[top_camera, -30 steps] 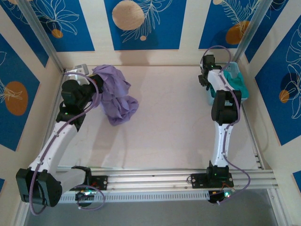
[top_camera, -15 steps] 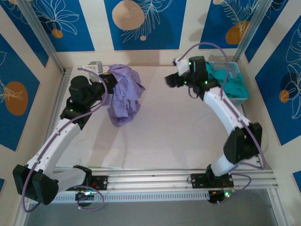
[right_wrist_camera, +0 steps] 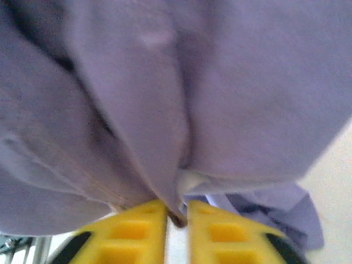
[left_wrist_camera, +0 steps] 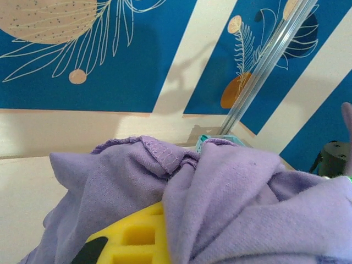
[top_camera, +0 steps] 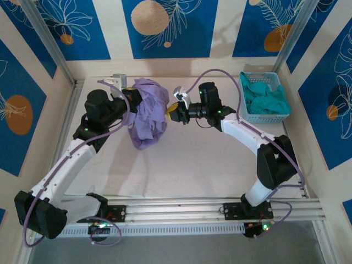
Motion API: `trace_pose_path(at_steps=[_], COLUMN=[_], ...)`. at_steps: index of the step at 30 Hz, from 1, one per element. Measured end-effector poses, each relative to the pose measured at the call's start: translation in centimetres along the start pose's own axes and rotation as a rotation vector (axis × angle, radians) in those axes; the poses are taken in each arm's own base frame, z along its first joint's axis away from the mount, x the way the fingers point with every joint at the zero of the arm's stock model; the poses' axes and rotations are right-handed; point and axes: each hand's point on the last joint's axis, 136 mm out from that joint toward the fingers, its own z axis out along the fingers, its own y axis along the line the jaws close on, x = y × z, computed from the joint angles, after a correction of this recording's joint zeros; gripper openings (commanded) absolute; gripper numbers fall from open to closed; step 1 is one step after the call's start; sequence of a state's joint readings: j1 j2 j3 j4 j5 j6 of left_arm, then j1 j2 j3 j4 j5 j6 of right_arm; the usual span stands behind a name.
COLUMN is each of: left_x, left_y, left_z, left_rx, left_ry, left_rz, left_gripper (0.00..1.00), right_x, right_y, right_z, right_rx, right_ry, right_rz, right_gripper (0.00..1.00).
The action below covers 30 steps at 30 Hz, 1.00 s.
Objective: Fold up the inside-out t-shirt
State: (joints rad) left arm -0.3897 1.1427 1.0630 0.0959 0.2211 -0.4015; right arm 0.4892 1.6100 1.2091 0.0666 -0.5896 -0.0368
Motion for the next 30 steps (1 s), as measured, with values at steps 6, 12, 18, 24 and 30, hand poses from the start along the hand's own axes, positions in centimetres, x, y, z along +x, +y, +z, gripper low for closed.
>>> trace_pose_path(at_steps=[6, 12, 18, 24, 30], left_x=[0.2, -0.5, -2.3, 5.5, 16.7], left_y=[0.3, 0.1, -0.6, 1.4, 3.9], left_z=[0.1, 0.4, 0.3, 2.1, 1.9], left_rx=[-0.015, -0.011, -0.002, 0.029, 0.049], left_ry=[0.005, 0.002, -0.032, 0.137, 0.393], left_rz=[0.018, 0.047, 0.102, 0.08, 0.003], left_gripper=[0.05, 0.23, 0.44, 0.79, 0.88], right_x=[-3.6, -10.3, -16.4, -14.3, -7.5], right_y=[1.2, 2.8, 5.4, 2.1, -4.2], right_z=[-4.6, -11.7, -17.7, -18.2, -17.9], right_rx=[0.09, 0.314, 0.472, 0.564, 0.641], right_ry=[-0.102, -0.244, -0.371, -0.304, -0.155], right_rz=[-0.041, -0.121, -0.164, -0.036, 0.154], right_gripper=[0.0, 0.0, 0.0, 0.0, 0.0])
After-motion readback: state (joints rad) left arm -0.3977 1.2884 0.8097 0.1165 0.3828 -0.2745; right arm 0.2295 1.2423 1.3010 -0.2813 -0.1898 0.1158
